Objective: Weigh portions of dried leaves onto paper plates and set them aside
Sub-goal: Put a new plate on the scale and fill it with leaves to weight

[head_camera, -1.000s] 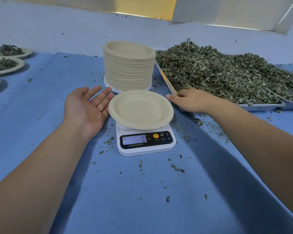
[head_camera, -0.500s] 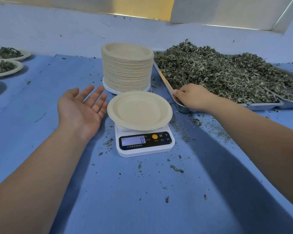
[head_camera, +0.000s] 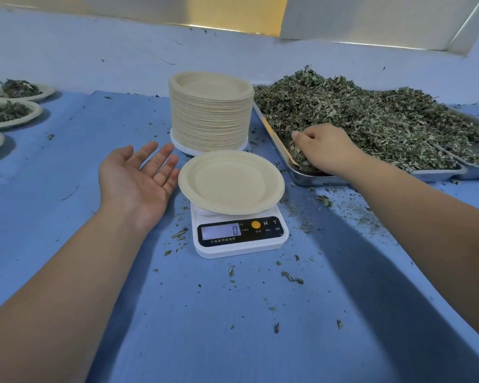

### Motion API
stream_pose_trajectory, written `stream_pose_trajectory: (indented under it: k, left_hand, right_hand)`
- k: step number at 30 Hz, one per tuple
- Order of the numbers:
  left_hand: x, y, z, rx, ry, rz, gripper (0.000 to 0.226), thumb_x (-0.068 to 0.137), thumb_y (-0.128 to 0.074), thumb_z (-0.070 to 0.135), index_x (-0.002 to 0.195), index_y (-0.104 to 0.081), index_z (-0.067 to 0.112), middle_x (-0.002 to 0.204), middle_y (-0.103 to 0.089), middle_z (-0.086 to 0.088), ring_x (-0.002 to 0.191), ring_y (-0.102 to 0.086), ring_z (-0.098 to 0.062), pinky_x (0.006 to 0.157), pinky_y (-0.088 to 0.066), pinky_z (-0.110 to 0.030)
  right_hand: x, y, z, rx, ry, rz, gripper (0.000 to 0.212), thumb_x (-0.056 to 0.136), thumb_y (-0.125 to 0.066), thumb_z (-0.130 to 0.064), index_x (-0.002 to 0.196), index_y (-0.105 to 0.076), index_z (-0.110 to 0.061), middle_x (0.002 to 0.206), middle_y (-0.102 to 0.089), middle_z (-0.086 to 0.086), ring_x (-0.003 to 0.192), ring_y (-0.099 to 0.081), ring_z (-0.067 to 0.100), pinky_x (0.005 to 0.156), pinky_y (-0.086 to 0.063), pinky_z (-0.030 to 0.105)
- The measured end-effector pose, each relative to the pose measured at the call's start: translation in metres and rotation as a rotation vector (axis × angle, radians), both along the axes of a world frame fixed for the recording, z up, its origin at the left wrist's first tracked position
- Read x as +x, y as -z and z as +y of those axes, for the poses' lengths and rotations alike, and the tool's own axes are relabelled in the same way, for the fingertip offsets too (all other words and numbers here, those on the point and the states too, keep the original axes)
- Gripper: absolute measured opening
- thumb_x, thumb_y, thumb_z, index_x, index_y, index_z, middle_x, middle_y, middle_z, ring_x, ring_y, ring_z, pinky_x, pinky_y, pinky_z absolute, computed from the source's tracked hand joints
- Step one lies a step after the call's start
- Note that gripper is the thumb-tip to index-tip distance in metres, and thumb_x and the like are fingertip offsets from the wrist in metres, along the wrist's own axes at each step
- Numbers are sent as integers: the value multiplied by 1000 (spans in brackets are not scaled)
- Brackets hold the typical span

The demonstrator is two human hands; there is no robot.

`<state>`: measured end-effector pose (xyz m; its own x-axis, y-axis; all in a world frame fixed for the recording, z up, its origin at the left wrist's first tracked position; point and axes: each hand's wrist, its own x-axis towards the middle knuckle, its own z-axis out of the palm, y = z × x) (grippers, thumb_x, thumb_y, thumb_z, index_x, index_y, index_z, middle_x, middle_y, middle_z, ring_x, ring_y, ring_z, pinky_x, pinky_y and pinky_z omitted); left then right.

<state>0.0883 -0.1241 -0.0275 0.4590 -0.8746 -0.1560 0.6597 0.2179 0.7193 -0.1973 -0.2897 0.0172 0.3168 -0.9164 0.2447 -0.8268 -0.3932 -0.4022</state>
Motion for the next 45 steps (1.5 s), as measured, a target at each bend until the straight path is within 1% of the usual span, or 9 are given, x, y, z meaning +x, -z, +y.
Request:
stream_pose_trajectory:
  k: [2,8,15,18,21,34,38,41,45]
  left_hand:
    - [0,0,0,2,1,0,43,102,-39,35,130,-62,12,114,-77,-8,101,-76,-21,86,-57,-36]
    - [0,0,-1,8,3,-6,42,103,-39,35,129,-62,11,113,-77,-8,100,-76,-21,87,-56,-36]
    - [0,1,-1,10,2,-12,42,102,-39,34,129,-62,11,113,-77,-8,101,-76,-21,87,-57,-36]
    - [0,1,-2,12,1,-12,42,102,-40,34,129,-62,11,113,-77,-8,101,-76,-21,86,-58,-36]
    - [-1,0,-1,17,0,-14,42,102,-40,34,129,-63,11,112,-77,-8,100,-76,-21,84,-58,-35]
    - [-1,0,-2,19,0,-11,41,103,-40,34,128,-63,11,112,-77,-9,98,-76,-21,86,-58,-36]
    - [-2,-1,-1,19,3,-10,41,103,-40,34,128,-63,11,112,-77,-8,99,-76,-21,85,-59,-36]
    - [-2,-1,0,20,1,-4,41,103,-40,34,128,-63,11,111,-77,-9,99,-76,-21,82,-60,-35]
    - [-3,-3,0,24,-5,3,41,102,-40,34,128,-63,10,111,-77,-9,95,-77,-21,76,-61,-33]
  right_hand:
    - [0,-2,-1,-28,18,-20,51,105,-42,-44,62,-37,-17,52,-43,0,35,-48,4,50,-30,27]
    - [0,13,-1,-12,-1,74,50,106,-42,-43,64,-37,-15,56,-37,4,52,-35,22,55,-30,32]
    - [-3,-1,-2,-84,1,-42,48,106,-39,-42,67,-38,-15,56,-41,4,69,-67,37,54,-33,30]
    - [-2,0,-2,-71,2,-10,49,106,-39,-44,66,-38,-15,55,-41,4,52,-45,27,55,-33,30]
    - [-5,7,-2,-18,-1,61,50,106,-40,-43,66,-38,-13,55,-38,4,52,-35,22,58,-33,33]
    - [59,-64,55,-209,-235,-75,49,106,-40,-44,65,-37,-17,59,-35,-2,53,-31,15,53,-23,32]
    - [84,-54,82,-205,-391,-69,46,105,-41,-46,67,-46,-21,60,-46,-7,53,-40,7,54,-31,30]
    - [94,-40,92,-178,-457,107,45,104,-39,-52,82,-58,-17,71,-58,-5,65,-52,10,62,-41,32]
    - [97,-34,93,-132,-473,121,43,102,-38,-59,81,-56,-26,69,-57,-9,68,-52,4,65,-42,33]
